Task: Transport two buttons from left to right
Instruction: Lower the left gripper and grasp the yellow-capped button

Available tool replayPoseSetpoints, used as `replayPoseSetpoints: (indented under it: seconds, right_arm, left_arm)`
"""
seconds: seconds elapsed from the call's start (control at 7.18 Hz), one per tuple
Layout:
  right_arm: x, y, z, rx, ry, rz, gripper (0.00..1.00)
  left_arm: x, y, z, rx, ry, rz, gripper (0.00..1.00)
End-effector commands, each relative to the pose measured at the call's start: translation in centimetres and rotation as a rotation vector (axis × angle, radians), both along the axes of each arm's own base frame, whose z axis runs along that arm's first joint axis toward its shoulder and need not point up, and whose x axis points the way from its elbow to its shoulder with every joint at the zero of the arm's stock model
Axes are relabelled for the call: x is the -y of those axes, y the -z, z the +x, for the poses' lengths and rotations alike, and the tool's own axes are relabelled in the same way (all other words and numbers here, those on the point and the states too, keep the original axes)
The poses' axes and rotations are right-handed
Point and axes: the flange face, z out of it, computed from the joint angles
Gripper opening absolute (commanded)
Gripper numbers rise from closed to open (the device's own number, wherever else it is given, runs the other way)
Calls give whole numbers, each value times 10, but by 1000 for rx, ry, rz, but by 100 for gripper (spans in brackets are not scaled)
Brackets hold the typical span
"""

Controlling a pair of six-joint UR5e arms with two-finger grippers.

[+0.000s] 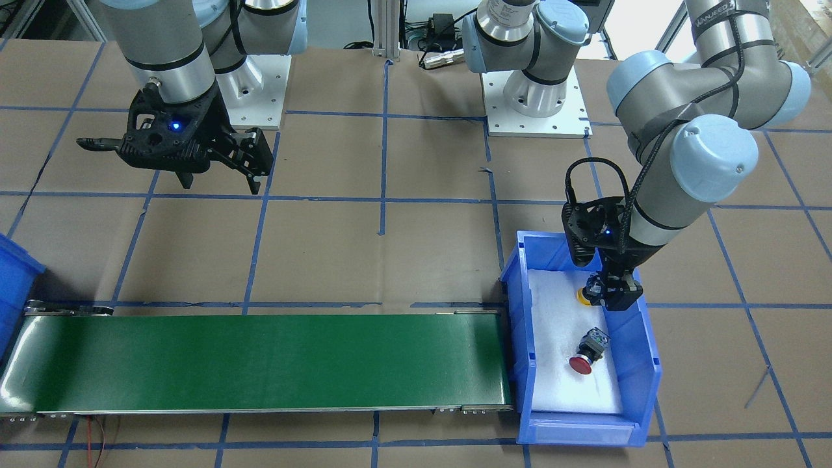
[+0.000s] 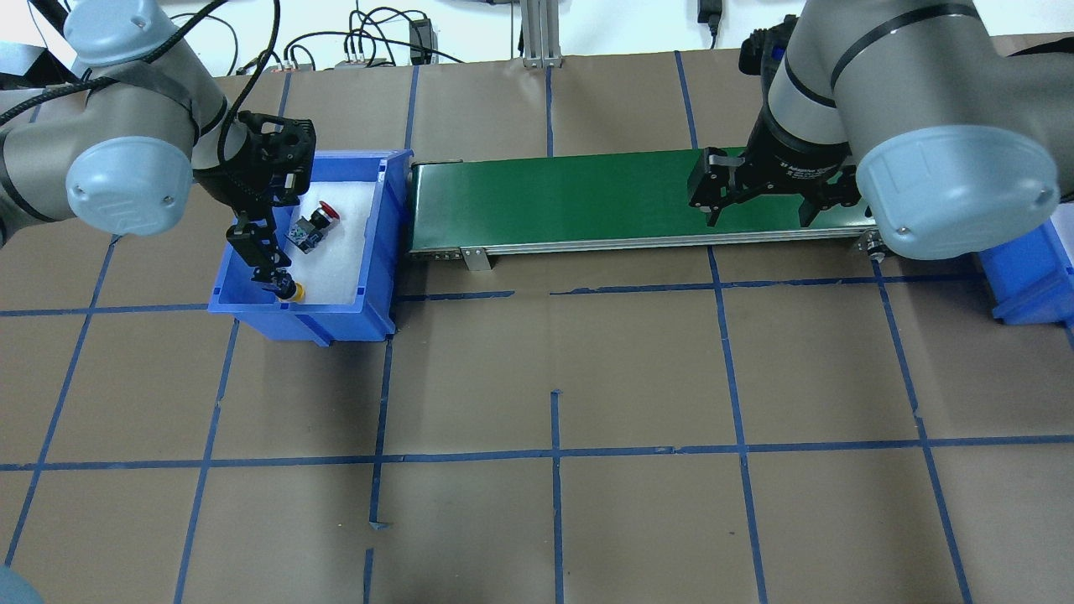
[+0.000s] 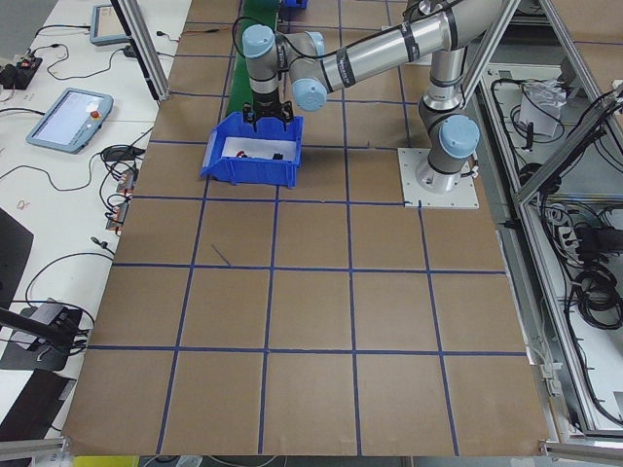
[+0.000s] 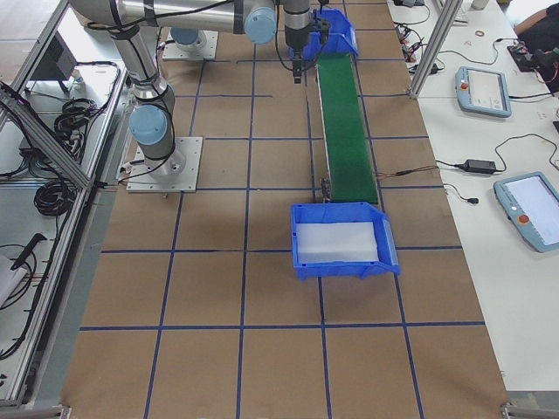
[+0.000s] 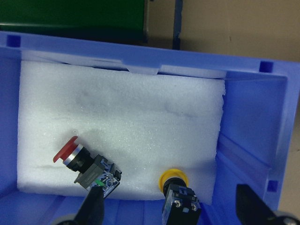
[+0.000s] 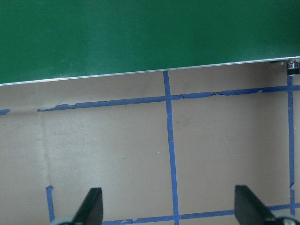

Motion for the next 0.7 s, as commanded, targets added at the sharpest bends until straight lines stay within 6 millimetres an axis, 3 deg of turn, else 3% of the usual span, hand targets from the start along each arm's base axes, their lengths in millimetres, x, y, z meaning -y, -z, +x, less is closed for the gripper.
replayPoseSetpoints:
  seconds: [0.0,0.28,0.42,0.56]
  right_arm:
    - [0,-1,1,0,-1,-2,100]
    - [0,-3,0,0,0,-5,100]
    - [0,-3,0,0,0,-5,100]
    - [-1,-2,0,0,0,-4,100]
  left_arm:
    - [-5,15,18,-6,46,27,100]
    - [-8,26,18,-6,48,48,100]
    - [-2,21,28,2,33,32,100]
    - [-8,33,29,1,29,51,99]
